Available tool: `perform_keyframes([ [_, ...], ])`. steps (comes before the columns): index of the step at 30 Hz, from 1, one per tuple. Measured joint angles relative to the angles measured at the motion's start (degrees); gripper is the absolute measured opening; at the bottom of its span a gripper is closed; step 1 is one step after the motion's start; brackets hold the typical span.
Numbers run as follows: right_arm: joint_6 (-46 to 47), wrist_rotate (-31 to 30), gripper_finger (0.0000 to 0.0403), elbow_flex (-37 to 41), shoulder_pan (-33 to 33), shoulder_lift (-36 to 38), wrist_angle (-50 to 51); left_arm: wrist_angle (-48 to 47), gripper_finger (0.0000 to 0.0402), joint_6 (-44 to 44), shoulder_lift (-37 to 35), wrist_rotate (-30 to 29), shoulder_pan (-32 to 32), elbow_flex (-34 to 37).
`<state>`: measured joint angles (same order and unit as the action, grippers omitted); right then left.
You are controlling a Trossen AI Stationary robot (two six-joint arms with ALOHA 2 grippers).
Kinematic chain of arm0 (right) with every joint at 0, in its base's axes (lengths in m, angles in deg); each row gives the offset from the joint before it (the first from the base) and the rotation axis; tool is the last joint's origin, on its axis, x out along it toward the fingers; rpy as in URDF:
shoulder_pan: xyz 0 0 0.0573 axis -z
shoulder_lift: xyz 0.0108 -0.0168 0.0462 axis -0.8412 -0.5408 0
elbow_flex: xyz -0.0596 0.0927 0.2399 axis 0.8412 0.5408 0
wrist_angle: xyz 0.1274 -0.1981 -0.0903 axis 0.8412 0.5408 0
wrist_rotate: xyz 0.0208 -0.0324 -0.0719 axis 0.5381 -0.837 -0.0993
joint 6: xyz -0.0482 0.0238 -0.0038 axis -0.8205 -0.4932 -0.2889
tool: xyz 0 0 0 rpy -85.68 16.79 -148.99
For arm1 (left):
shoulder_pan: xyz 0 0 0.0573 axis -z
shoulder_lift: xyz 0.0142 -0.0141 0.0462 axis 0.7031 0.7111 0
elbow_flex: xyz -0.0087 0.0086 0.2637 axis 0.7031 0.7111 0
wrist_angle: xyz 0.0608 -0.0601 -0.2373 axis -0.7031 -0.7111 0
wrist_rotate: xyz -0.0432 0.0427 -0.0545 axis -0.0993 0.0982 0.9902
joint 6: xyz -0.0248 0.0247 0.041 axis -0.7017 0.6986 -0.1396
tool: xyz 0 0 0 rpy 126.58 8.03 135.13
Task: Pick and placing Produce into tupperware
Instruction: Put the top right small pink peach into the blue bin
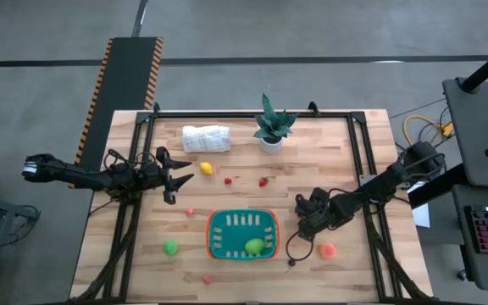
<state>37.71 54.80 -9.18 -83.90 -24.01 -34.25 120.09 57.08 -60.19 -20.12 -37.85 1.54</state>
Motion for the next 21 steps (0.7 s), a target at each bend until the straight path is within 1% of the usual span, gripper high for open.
perform_keyframes([
  [21, 0.0, -0.6, 0.0327, 0.1, 0.5, -0.1, -0.8, 0.0, 0.0173, 0.0, 0.0, 0.0, 0.0, 0.0],
])
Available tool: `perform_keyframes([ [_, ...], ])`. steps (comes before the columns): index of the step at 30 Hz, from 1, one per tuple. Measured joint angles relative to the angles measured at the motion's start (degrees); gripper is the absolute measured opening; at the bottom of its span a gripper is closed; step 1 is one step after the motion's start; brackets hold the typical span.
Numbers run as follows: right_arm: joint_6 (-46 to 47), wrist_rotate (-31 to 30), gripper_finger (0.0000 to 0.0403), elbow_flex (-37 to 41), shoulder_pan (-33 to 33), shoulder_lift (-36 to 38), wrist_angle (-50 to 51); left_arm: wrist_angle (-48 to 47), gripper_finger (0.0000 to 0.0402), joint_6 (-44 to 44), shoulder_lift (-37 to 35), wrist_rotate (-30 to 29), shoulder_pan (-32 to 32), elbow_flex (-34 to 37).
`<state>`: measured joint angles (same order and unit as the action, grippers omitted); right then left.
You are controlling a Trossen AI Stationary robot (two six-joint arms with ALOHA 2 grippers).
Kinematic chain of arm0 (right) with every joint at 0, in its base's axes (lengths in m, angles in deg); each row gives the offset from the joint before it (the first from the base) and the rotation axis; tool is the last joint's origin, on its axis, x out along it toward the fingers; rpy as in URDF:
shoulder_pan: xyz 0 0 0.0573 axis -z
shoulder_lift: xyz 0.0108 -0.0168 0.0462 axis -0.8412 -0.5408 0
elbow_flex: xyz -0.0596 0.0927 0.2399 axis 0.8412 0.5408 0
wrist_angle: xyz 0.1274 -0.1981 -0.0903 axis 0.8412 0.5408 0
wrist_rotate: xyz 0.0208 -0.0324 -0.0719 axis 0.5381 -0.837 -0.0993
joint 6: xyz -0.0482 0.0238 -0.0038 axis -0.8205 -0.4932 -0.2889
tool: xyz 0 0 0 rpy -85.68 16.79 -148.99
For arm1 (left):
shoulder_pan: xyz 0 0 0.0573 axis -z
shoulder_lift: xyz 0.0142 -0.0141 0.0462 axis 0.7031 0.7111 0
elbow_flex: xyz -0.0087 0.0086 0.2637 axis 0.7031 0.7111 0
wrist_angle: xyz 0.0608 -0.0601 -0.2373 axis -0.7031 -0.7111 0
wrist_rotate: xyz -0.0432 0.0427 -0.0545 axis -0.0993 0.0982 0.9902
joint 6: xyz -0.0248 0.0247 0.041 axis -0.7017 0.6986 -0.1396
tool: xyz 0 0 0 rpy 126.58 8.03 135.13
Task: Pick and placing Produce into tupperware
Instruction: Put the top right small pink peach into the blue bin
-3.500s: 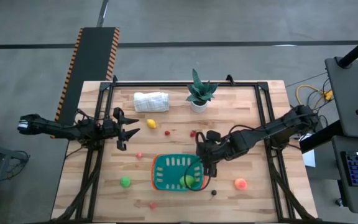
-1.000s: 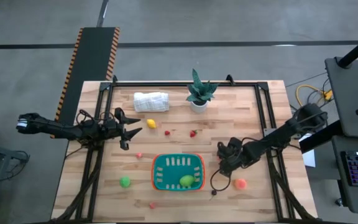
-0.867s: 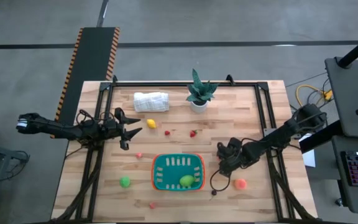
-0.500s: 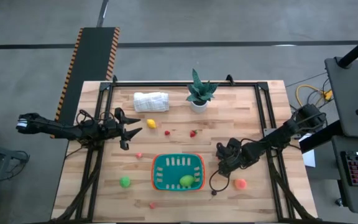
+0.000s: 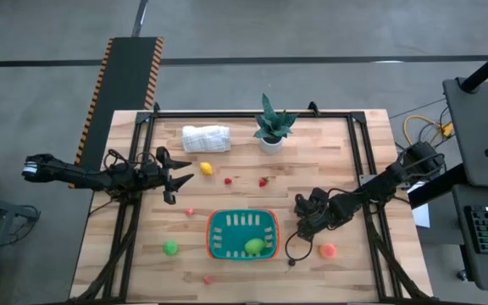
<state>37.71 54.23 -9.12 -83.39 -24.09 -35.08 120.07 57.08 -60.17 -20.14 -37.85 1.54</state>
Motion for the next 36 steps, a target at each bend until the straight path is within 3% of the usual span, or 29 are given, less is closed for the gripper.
perform_keyframes([
  [23, 1.6, 1.1, 0.032, 0.0, 0.0, 0.0, 0.4, 0.0, 0.0173, 0.0, 0.0, -0.1, 0.0, 0.0],
  [36, 1.4, 2.4, 0.0171, 0.0, 0.0, 0.0, 0.3, 0.0, 0.0173, 0.0, 0.0, -0.1, 0.0, 0.0],
])
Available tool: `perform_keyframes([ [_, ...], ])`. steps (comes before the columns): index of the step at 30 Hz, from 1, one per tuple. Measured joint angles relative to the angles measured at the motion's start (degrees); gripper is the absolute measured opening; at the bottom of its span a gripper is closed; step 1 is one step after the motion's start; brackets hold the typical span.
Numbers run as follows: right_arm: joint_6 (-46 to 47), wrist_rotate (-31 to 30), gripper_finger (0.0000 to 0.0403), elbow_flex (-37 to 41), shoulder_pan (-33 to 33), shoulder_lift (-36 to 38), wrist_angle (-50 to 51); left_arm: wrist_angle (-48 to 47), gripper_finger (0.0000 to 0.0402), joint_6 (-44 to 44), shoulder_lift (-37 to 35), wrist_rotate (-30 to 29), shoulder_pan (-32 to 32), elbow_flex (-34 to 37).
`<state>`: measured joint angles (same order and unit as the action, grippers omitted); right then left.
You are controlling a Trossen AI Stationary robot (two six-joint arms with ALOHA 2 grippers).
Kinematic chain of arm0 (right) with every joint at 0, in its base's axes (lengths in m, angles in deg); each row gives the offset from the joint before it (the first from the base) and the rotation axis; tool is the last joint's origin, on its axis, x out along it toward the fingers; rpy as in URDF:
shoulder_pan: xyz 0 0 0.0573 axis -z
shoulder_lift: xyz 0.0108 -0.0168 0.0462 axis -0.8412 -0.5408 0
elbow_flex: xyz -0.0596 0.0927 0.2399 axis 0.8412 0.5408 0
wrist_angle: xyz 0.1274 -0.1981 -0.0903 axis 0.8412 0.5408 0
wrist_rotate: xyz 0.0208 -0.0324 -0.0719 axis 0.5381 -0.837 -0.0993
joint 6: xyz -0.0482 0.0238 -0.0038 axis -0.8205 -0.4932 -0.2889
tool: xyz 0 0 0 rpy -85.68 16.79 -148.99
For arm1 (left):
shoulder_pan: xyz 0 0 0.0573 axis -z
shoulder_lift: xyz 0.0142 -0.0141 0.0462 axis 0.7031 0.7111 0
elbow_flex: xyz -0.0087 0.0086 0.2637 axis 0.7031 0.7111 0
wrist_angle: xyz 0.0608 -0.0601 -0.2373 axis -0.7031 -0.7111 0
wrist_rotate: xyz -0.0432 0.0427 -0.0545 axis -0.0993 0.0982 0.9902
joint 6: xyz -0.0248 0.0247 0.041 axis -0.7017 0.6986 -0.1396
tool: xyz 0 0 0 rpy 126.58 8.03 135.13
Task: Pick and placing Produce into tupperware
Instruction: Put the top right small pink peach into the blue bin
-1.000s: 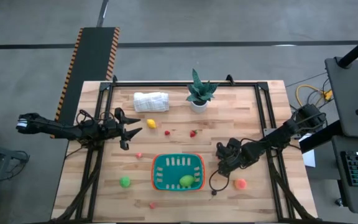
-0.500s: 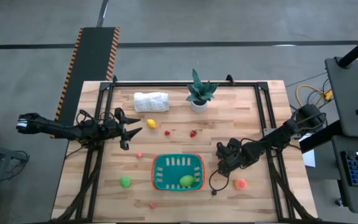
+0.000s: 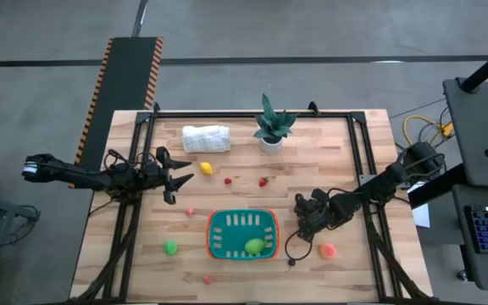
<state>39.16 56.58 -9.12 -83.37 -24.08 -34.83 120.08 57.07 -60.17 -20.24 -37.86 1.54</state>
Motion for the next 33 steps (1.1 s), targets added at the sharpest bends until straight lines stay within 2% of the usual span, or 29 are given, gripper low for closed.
perform_keyframes([
  [8, -0.3, 0.0, 0.0098, 0.0, 0.0, 0.0, 0.1, 0.0, 0.0173, 0.0, 0.0, 0.0, 0.0, 0.0],
  [13, -1.0, 0.0, 0.0071, 0.0, 0.0, 0.2, 0.2, 0.0, 0.0173, 0.0, 0.2, 0.0, 0.0, 0.0],
  [24, -4.7, 0.1, 0.0068, 0.1, 0.0, 1.1, 0.2, 0.0, 0.0173, 0.0, 0.2, 0.0, 0.0, 0.0],
  [33, -10.0, -0.8, 0.0068, -0.9, 0.0, 9.6, -3.4, 0.0, 0.0173, 0.0, 0.2, 0.0, 0.0, 0.0],
])
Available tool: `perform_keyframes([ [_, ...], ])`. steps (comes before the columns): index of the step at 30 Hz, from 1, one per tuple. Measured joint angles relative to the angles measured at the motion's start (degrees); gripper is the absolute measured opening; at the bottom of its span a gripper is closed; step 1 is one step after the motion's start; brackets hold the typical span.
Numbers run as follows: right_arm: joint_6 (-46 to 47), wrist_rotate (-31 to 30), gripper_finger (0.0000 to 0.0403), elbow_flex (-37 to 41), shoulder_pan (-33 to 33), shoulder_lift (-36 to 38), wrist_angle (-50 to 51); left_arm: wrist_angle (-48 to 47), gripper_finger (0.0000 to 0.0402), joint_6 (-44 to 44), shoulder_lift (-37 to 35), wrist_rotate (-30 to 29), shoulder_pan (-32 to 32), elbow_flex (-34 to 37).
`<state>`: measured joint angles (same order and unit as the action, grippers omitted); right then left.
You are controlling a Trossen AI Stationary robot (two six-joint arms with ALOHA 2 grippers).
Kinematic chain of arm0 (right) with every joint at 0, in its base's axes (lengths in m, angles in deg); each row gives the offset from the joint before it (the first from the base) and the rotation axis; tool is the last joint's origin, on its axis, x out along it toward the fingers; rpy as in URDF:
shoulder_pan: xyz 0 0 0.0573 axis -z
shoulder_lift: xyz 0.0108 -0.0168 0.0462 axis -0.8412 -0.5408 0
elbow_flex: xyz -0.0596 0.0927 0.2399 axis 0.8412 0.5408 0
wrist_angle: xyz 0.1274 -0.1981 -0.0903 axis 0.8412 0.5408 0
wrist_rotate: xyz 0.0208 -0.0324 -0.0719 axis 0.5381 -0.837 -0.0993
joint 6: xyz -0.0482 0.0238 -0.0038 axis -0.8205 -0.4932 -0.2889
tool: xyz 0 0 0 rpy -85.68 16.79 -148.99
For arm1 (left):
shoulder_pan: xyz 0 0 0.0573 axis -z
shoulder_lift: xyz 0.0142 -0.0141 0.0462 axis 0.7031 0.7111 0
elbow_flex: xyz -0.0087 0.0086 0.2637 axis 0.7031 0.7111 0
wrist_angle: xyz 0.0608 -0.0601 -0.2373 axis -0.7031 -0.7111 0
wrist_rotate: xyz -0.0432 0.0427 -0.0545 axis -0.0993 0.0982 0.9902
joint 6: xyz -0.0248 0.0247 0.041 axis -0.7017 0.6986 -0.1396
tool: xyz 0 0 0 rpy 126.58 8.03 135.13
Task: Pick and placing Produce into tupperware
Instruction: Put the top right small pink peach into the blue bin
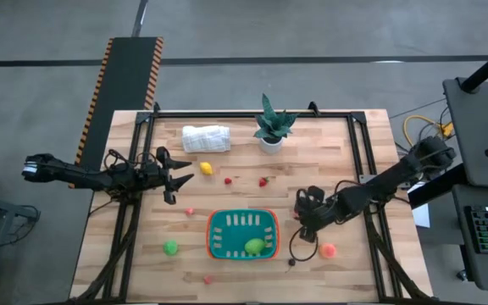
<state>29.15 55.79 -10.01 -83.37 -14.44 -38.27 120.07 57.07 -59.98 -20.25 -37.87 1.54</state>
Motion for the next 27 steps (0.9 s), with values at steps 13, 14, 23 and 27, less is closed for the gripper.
perform_keyframes([
  [13, -14.7, -0.7, 0.0068, -0.2, -1.4, 12.8, -16.7, 0.0, 0.0173, 0.0, 0.0, 0.0, 0.0, 0.0],
  [14, -16.4, -0.7, 0.0068, -0.2, -1.7, 13.3, -17.5, 0.0, 0.0173, 0.0, 0.0, 0.0, 0.0, 0.0],
  [23, -19.7, -0.3, 0.0068, -0.1, -2.9, 13.8, -20.6, 0.0, 0.0173, 0.1, 0.0, 0.0, 0.0, 0.0],
  [27, -17.3, -0.3, 0.0068, 0.0, -2.9, 12.2, -21.0, 0.0, 0.0173, 0.2, 0.0, 0.0, 0.0, 0.0],
])
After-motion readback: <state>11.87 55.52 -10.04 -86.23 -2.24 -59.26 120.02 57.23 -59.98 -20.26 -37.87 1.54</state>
